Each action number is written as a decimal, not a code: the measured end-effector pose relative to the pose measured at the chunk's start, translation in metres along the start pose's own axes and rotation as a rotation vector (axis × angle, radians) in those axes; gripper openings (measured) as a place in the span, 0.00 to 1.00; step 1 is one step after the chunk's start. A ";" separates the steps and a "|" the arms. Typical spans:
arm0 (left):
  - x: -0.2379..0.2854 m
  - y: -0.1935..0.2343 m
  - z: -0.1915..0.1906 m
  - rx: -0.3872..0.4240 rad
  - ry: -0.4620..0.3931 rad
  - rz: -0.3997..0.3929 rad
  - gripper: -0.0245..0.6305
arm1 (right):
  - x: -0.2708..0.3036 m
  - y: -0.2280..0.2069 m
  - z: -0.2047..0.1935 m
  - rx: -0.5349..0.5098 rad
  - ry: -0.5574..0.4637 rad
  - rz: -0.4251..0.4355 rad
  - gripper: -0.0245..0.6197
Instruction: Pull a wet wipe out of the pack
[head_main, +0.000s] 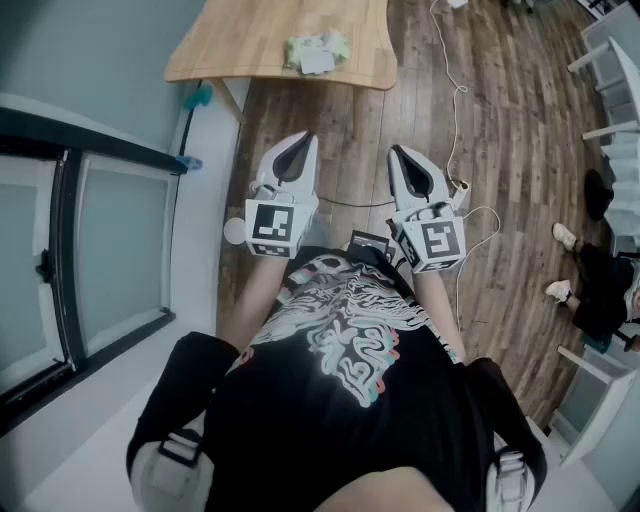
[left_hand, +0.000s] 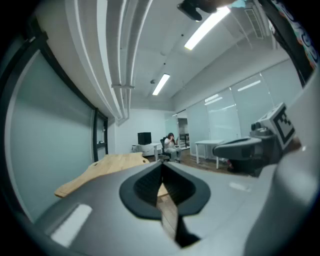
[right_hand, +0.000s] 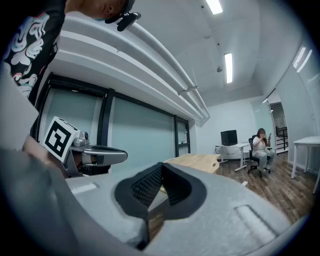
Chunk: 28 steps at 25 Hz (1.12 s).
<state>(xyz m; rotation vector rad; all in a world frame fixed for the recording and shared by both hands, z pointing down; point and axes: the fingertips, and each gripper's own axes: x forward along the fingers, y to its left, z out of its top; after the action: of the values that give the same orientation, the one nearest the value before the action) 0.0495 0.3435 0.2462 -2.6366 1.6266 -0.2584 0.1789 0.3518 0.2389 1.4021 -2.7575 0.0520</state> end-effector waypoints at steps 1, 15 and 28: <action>-0.001 0.000 0.000 0.000 0.001 0.000 0.02 | -0.001 0.000 0.000 -0.001 0.000 0.000 0.04; -0.008 -0.004 -0.002 0.005 0.008 0.002 0.02 | -0.010 0.005 0.000 0.007 -0.013 0.007 0.04; -0.005 0.003 -0.004 -0.020 0.016 -0.015 0.02 | -0.003 -0.002 -0.003 0.005 -0.014 0.001 0.04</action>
<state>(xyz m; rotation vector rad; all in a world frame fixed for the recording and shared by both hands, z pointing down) 0.0440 0.3463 0.2487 -2.6688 1.6234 -0.2663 0.1822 0.3530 0.2414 1.4071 -2.7716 0.0487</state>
